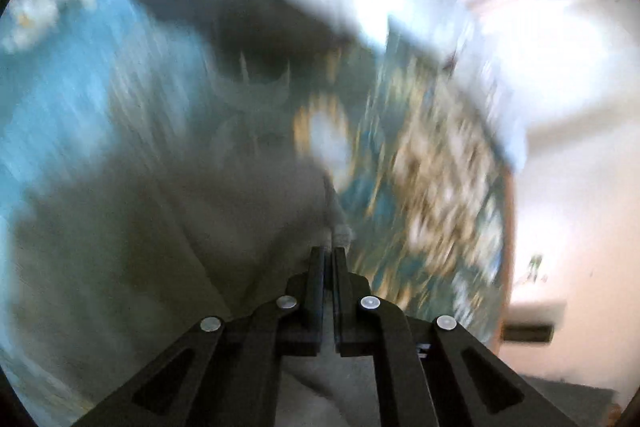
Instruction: Fold clothes
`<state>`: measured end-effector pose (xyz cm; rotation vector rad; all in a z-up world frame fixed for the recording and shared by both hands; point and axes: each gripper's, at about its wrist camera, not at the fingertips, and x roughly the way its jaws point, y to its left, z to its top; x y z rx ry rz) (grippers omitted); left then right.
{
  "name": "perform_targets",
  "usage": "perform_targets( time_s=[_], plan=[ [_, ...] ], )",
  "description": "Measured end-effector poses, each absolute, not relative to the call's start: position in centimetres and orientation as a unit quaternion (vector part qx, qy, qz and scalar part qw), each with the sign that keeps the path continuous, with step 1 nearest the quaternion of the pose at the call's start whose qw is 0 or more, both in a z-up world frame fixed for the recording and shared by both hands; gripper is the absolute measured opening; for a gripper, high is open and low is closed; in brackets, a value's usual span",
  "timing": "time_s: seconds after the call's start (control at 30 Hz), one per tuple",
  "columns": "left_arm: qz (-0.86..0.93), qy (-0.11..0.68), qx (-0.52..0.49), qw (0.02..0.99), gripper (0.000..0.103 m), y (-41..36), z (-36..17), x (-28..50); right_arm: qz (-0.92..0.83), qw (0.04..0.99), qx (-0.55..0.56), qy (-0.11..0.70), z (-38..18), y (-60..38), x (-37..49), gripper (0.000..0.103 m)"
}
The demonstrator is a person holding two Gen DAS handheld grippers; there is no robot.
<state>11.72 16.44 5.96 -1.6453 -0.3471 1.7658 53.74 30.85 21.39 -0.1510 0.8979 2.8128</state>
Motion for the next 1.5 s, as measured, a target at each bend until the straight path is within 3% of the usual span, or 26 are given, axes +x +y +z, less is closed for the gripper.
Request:
perform_targets(
  time_s=[0.17,0.3,0.37,0.43,0.5,0.6,0.87,0.97,1.13,1.17,1.3,1.5],
  plan=[
    [0.79,-0.201,-0.471,0.337,0.001,9.9,19.5,6.0,0.932,0.116,-0.061,0.338,21.4,34.8,49.2,0.012],
    [0.844,-0.253,-0.278,0.383,0.001,2.5,33.2,7.1,0.931,0.087,-0.011,0.355,26.1,37.6,44.8,0.012],
    [0.852,-0.255,-0.199,0.411,0.001,-1.1,37.1,10.0,0.935,0.064,0.023,0.349,28.5,37.6,43.9,0.012],
    [0.843,-0.265,-0.187,0.429,0.001,-4.2,37.6,11.3,0.938,0.052,0.042,0.34,29.7,36.9,43.4,0.012],
    [0.835,-0.271,-0.204,0.434,0.001,-6.4,35.5,11.9,0.942,0.048,0.048,0.329,29.9,35.9,43.2,0.012],
    [0.842,-0.261,-0.253,0.398,0.001,-8.2,27.9,12.6,0.945,0.054,0.003,0.324,27.1,34.6,42.9,0.012],
    [0.772,-0.224,-0.491,0.335,0.002,-9.1,3.6,14.5,0.905,0.143,-0.163,0.367,14.3,34.1,45.7,0.012],
    [0.743,-0.221,-0.543,0.323,0.002,-9.2,-0.1,14.9,0.874,0.187,-0.215,0.393,9.4,34.0,46.7,0.012],
    [0.759,-0.216,-0.535,0.302,0.003,-11.6,1.1,14.3,0.845,0.242,-0.252,0.405,6.5,34.1,46.9,0.012],
    [0.765,-0.217,-0.527,0.298,0.009,-12.0,1.9,14.0,0.843,0.244,-0.253,0.407,6.3,34.2,46.9,0.013],
    [0.801,-0.193,-0.499,0.27,0.05,-10.7,4.7,11.5,0.843,0.253,-0.257,0.4,6.4,33.6,46.5,0.015],
    [0.824,-0.117,-0.493,0.254,0.061,-3.1,5.7,6.8,0.847,0.26,-0.266,0.38,6.3,33.0,45.8,0.015]
  ],
)
